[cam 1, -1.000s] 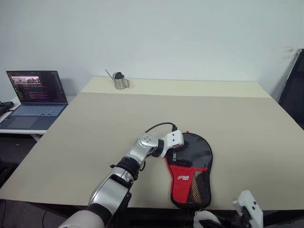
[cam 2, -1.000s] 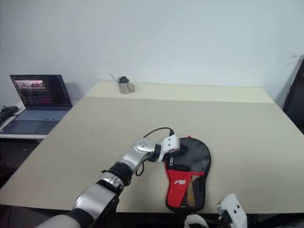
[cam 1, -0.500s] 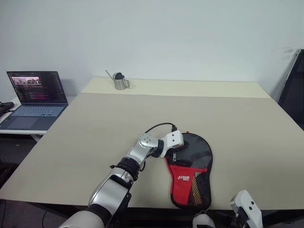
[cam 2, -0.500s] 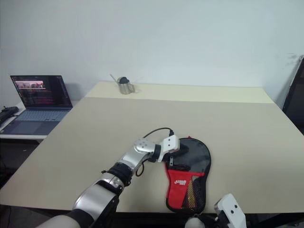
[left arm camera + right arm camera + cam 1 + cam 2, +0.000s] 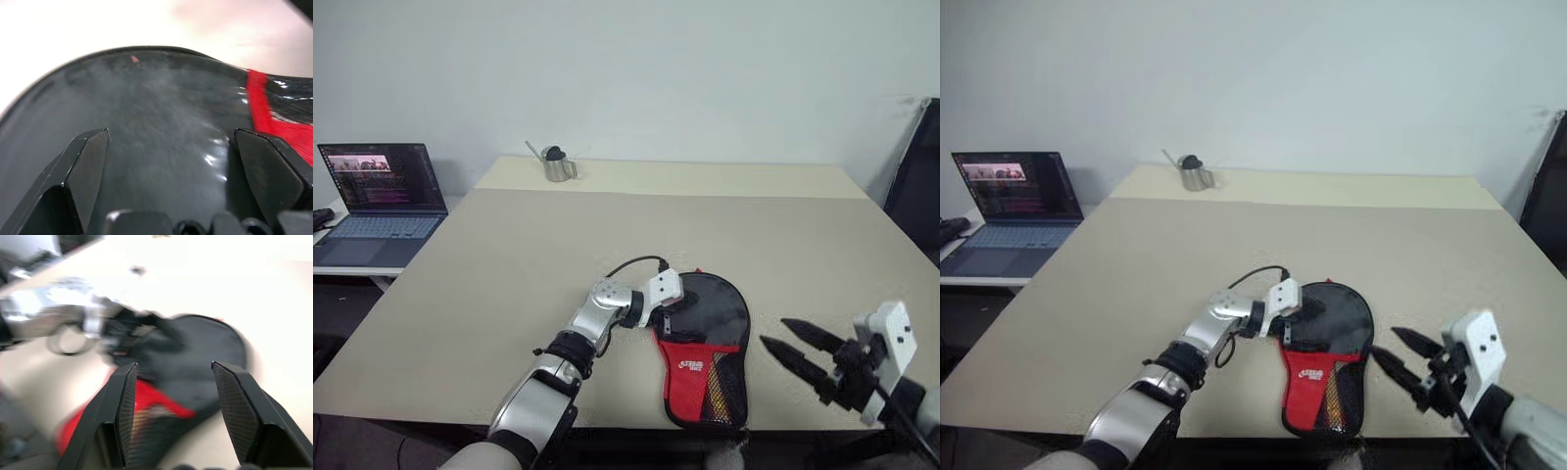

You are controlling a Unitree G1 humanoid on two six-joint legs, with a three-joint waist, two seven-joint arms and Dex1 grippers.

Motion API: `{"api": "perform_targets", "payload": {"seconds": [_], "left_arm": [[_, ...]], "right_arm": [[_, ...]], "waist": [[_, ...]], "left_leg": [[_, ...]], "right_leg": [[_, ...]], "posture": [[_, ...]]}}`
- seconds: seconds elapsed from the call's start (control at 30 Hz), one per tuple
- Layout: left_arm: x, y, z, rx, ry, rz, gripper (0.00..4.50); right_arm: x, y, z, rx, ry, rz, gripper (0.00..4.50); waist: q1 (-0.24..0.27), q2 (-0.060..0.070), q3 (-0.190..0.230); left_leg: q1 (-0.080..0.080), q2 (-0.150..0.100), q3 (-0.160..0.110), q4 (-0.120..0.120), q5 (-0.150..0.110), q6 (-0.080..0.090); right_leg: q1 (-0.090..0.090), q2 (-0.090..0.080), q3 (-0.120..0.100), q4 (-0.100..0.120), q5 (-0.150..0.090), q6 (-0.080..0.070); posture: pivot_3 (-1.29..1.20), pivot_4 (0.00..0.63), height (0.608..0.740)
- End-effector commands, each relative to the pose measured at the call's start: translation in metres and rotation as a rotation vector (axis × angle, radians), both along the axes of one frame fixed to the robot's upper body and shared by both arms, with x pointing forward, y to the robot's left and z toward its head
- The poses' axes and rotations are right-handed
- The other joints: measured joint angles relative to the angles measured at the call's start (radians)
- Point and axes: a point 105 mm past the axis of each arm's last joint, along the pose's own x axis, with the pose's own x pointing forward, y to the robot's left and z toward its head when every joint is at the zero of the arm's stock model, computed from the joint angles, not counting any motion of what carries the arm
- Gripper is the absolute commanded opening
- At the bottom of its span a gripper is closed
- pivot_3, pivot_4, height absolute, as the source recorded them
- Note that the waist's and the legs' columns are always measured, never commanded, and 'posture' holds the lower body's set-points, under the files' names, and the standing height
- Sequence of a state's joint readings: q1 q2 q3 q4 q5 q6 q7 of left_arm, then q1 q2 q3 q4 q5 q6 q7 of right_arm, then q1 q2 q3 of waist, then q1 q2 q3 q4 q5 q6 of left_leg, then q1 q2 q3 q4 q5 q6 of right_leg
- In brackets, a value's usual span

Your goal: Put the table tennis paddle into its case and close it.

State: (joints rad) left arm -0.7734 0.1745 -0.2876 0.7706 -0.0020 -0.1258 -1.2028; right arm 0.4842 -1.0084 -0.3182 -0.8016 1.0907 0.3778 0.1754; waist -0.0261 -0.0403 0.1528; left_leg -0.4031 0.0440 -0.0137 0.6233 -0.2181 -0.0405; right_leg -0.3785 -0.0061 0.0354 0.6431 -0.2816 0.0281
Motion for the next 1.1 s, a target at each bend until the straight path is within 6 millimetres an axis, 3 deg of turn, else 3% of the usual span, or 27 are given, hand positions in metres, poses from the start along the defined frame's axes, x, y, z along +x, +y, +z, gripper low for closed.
{"api": "perform_targets", "payload": {"seconds": [0.03, 0.17, 0.27, 0.53, 0.77, 0.87, 1.1], "left_arm": [[0.0, 0.008, 0.01, -0.045, 0.015, 0.027, 4.5], [0.002, 0.009, 0.038, -0.172, 0.016, 0.07, 4.5], [-0.001, 0.026, 0.064, -0.283, 0.026, 0.12, 4.5], [-0.01, 0.05, 0.078, -0.344, -0.016, 0.305, 4.5], [-0.009, 0.06, 0.085, -0.327, -0.078, 0.383, 4.5], [-0.008, 0.051, 0.079, -0.3, -0.087, 0.371, 4.5], [-0.005, 0.036, 0.059, -0.258, -0.097, 0.345, 4.5]], "right_arm": [[0.019, -0.01, 0.002, -0.021, -0.063, -0.012, 2.66], [0.046, -0.022, 0.005, -0.019, -0.14, -0.044, 2.66], [0.078, -0.03, 0.004, 0.001, -0.194, -0.068, 2.66], [0.115, -0.046, -0.004, 0.002, -0.212, -0.067, 2.66], [0.114, -0.079, 0.004, -0.04, -0.217, -0.122, 2.66], [0.108, -0.097, 0.012, -0.06, -0.226, -0.162, 2.66], [0.088, -0.091, 0.013, -0.071, -0.207, -0.169, 2.66]], "waist": [[-0.001, 0.003, 0.002], [0.001, 0.011, 0.009], [-0.004, 0.011, 0.017], [0.005, 0.015, 0.022], [0.012, 0.016, 0.023], [0.015, 0.016, 0.023], [0.019, 0.017, 0.023]], "left_leg": [[-0.001, -0.001, 0.001, 0.0, -0.001, 0.001], [-0.013, -0.003, 0.0, 0.003, -0.001, 0.001], [-0.013, -0.002, 0.0, 0.003, -0.001, 0.001], [-0.013, -0.001, 0.001, 0.005, -0.001, 0.001], [-0.012, -0.002, 0.002, 0.006, -0.001, 0.001], [-0.012, -0.002, 0.002, 0.006, -0.001, 0.001], [-0.01, -0.001, 0.004, 0.006, -0.001, 0.001]], "right_leg": [[-0.002, 0.001, 0.001, 0.0, 0.001, 0.002], [-0.013, 0.005, 0.002, 0.003, 0.003, 0.006], [-0.013, 0.007, 0.002, 0.004, 0.003, 0.006], [-0.013, 0.007, 0.003, 0.006, 0.003, 0.006], [-0.013, 0.006, 0.004, 0.007, 0.004, 0.007], [-0.013, 0.006, 0.004, 0.008, 0.004, 0.007], [-0.013, 0.007, 0.005, 0.009, 0.004, 0.007]], "posture": [[0.0, 0.15, 0.74], [0.0, 0.15, 0.74], [0.0, 0.15, 0.74], [0.0, 0.15, 0.74], [0.0, 0.15, 0.74], [0.0, 0.15, 0.74], [0.0, 0.15, 0.74]]}}
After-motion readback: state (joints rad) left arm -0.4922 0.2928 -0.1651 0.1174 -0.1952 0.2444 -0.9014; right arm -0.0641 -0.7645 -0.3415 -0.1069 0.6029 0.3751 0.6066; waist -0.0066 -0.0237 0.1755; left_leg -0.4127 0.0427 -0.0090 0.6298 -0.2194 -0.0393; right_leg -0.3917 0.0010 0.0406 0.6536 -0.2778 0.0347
